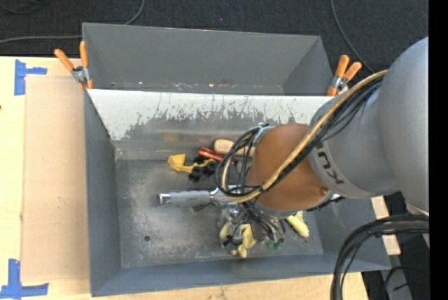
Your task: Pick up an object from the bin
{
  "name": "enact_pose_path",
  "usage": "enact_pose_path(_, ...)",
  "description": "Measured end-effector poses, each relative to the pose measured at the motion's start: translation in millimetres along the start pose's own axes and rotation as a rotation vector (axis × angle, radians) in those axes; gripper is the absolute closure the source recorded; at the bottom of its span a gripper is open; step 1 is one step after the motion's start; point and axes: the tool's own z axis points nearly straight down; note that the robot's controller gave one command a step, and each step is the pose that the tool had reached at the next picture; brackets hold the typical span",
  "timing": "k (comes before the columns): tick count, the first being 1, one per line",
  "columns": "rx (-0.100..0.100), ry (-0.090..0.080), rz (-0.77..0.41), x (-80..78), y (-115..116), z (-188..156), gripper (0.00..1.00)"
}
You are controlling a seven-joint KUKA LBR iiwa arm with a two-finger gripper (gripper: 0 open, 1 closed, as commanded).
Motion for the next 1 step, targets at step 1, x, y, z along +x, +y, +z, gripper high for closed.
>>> enact_pose_path(1, 0.000, 0.000, 0.000, 0.0, 0.0, 0.0, 1.00)
